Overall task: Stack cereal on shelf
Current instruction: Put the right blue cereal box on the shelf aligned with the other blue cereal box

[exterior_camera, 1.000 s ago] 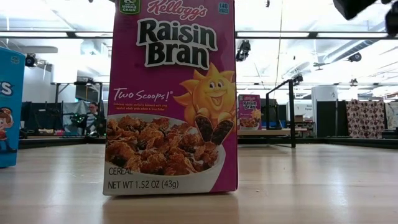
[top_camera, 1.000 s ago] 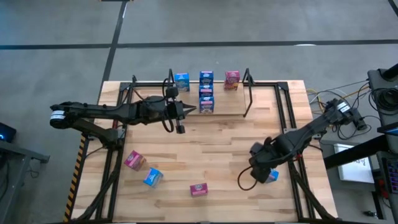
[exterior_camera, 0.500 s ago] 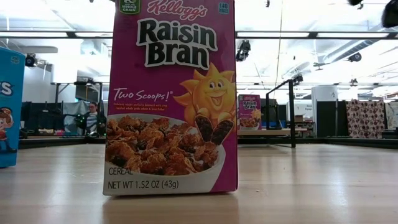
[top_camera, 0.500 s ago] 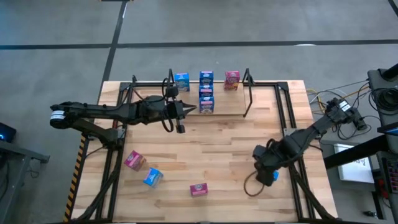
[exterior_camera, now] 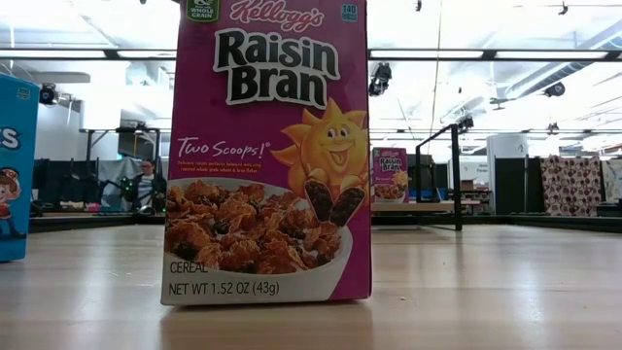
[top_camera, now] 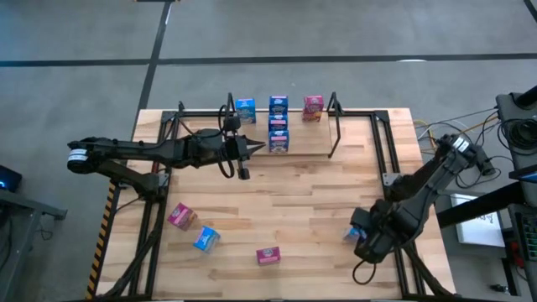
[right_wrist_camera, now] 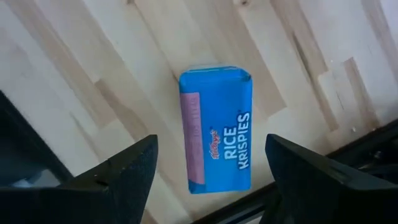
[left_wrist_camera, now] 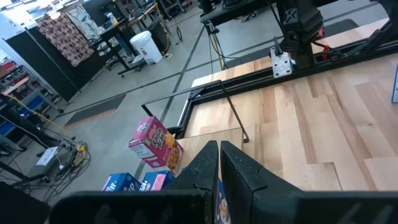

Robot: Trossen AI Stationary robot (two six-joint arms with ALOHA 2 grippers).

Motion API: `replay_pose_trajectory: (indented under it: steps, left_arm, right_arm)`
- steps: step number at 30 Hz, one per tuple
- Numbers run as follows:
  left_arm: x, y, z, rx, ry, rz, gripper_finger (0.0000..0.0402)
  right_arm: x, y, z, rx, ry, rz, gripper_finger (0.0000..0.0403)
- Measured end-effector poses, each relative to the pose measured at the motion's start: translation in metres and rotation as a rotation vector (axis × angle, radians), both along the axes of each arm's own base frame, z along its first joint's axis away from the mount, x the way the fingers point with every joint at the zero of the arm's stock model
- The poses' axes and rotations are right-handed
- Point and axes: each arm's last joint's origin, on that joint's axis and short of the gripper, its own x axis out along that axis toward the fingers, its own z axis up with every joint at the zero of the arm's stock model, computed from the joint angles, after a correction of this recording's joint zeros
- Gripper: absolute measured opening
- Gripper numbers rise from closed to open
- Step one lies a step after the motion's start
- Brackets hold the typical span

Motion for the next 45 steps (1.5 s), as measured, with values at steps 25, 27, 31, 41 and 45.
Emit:
replay_pose_trajectory:
  steps: [25,27,31,41,45]
  left_arm:
    - [0.0,0.0,0.0,0.0,0.001,0.0,0.0]
    - [0.0,0.0,0.0,0.0,0.001,0.0,0.0]
    - [0.0,0.0,0.0,0.0,0.001,0.0,0.0]
    - [0.0,0.0,0.0,0.0,0.001,0.0,0.0]
    - [0.0,0.0,0.0,0.0,0.001,0.0,0.0]
  right_arm:
    - [0.007,0.005,-0.018,-0.08,0.031,0.043,0.0204]
    - [0.007,0.005,-0.018,-0.079,0.031,0.039,0.02]
    - [0.007,0.006,-0.018,-0.074,0.025,0.034,0.0192]
    - [0.008,0.006,-0.018,-0.081,0.01,0.032,0.0168]
    - [0.009,0.006,-0.018,-0.084,0.003,0.032,0.0156]
